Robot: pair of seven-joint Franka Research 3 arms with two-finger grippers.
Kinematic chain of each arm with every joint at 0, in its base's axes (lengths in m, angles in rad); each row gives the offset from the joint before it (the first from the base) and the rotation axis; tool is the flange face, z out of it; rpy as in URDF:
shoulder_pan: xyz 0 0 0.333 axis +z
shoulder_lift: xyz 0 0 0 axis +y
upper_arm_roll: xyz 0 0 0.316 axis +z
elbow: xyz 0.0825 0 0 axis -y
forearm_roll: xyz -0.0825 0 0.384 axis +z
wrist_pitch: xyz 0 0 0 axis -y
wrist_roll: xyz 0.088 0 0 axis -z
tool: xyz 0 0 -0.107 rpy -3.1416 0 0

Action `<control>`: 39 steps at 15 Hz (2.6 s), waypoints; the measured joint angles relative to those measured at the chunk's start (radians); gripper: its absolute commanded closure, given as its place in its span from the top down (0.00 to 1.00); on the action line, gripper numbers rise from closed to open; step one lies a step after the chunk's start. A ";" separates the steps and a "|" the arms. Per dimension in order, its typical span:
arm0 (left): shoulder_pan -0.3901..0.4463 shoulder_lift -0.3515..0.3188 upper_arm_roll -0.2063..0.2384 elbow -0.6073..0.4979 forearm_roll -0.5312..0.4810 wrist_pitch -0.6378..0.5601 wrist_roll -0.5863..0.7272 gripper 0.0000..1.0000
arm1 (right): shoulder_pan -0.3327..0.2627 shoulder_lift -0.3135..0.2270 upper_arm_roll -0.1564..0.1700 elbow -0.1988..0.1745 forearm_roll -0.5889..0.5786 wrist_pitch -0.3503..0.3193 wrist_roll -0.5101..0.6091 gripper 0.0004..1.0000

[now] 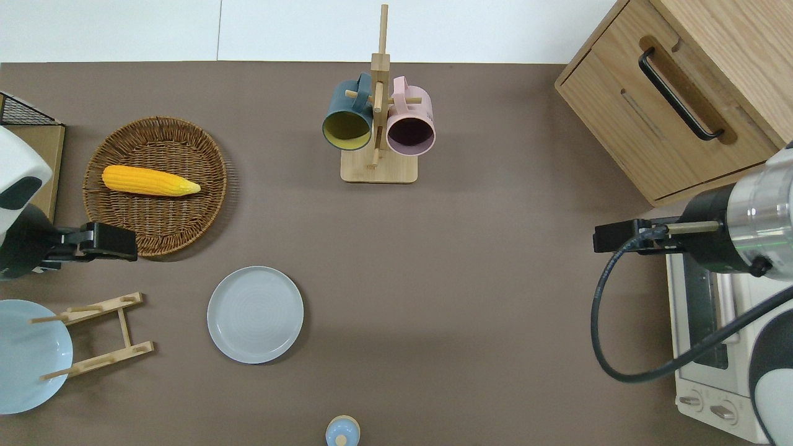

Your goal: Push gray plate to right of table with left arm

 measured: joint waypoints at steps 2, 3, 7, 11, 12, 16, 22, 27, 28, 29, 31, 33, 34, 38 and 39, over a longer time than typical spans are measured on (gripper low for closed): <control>0.000 0.000 0.006 0.000 0.000 0.000 0.000 1.00 | 0.000 0.000 0.000 0.000 0.000 0.000 0.000 1.00; 0.000 0.000 0.008 0.000 0.000 0.000 0.000 1.00 | 0.000 0.000 0.000 0.000 0.000 0.000 0.000 1.00; 0.000 -0.002 0.027 0.000 0.000 -0.001 0.000 1.00 | 0.000 0.000 0.000 0.000 0.000 0.000 0.000 1.00; 0.000 -0.010 0.060 -0.004 0.000 -0.004 0.000 1.00 | 0.000 0.000 0.000 0.000 0.000 0.000 0.000 1.00; 0.000 -0.013 0.069 -0.008 0.000 -0.004 0.000 1.00 | 0.000 0.000 0.000 0.000 0.000 0.000 0.000 1.00; -0.001 -0.050 0.113 -0.073 0.000 0.016 0.003 1.00 | 0.000 0.000 0.000 0.000 0.000 0.000 0.000 1.00; -0.025 -0.069 0.111 -0.243 0.000 0.090 0.004 0.99 | 0.000 0.000 0.000 0.000 0.000 0.000 0.000 1.00; -0.026 -0.071 0.112 -0.403 0.000 0.214 0.009 0.97 | 0.000 0.000 0.000 0.000 0.000 0.000 0.000 0.99; -0.026 -0.073 0.112 -0.433 0.000 0.240 0.009 0.96 | 0.000 0.000 0.000 0.000 0.000 0.000 0.000 1.00; -0.026 -0.076 0.112 -0.460 0.000 0.267 0.009 0.96 | 0.000 0.000 0.000 0.000 0.000 0.000 0.000 1.00; -0.026 -0.088 0.112 -0.524 0.000 0.331 0.009 0.95 | 0.000 0.000 0.000 0.000 0.000 0.000 0.000 1.00; -0.026 -0.108 0.113 -0.593 0.000 0.387 0.009 0.95 | 0.000 0.000 0.000 0.000 0.000 0.000 0.000 1.00; -0.026 -0.118 0.113 -0.622 0.000 0.409 0.009 0.95 | 0.000 0.000 0.000 0.000 0.000 0.000 0.000 1.00; -0.026 -0.133 0.113 -0.738 0.000 0.527 0.009 0.95 | 0.000 0.000 0.000 0.000 0.000 0.000 0.000 1.00; -0.026 -0.133 0.113 -0.761 0.000 0.548 0.009 0.95 | 0.000 0.000 0.000 0.000 0.000 0.000 0.000 1.00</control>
